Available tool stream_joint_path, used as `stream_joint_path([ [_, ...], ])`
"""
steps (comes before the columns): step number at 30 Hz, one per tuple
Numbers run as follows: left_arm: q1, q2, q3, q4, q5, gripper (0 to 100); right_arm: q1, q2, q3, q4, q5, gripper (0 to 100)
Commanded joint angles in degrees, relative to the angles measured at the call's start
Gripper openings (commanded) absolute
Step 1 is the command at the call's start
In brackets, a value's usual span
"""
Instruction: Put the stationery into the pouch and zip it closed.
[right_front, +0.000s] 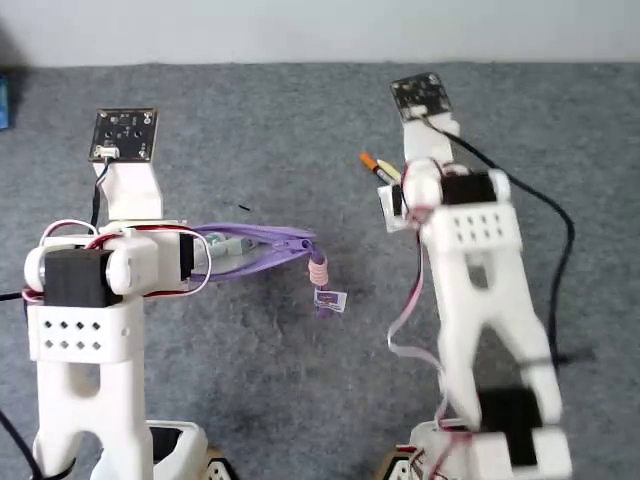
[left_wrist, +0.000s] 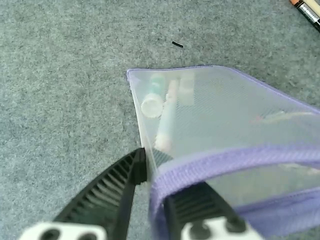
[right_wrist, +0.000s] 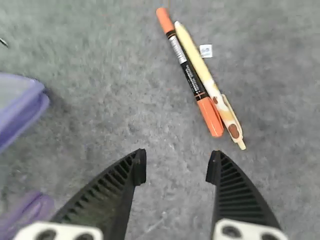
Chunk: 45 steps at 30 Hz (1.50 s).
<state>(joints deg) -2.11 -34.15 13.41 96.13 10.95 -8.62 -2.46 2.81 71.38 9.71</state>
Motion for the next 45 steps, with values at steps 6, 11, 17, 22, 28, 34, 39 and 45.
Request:
stream_joint_path([
  [6, 0.18, 0.09, -1.71, -1.05, 0.70, 1, -0.31, 21.93, -25.49, 9.19, 6.24, 19.7],
  [11, 0.09, 0.09, -1.80, -3.16, 0.44, 1, -0.22, 33.45, -37.19, 12.18, 9.14, 19.7],
  [17, 0.09, 0.09, -1.89, -5.10, 0.35, 1, 0.57, 43.21, -48.09, 12.79, 9.23, 19.7],
  [22, 0.00, 0.09, -1.71, -4.84, 0.53, 1, 1.19, 47.87, -54.51, 12.88, 9.41, 19.7],
  [28, 0.00, 0.09, -1.71, -4.75, 0.62, 1, 2.51, 52.97, -55.38, 12.26, 11.34, 19.7],
  [34, 0.00, 0.09, -1.71, -4.92, 0.62, 1, 2.77, 56.40, -55.38, 12.18, 11.08, 19.7],
  [39, 0.00, 0.09, -1.71, -4.92, 0.62, 1, 2.07, 58.33, -55.38, 12.88, 11.08, 13.6],
  [45, 0.00, 0.09, -1.71, -4.92, 0.62, 1, 1.45, 56.04, -55.47, 12.97, 11.08, 4.0],
])
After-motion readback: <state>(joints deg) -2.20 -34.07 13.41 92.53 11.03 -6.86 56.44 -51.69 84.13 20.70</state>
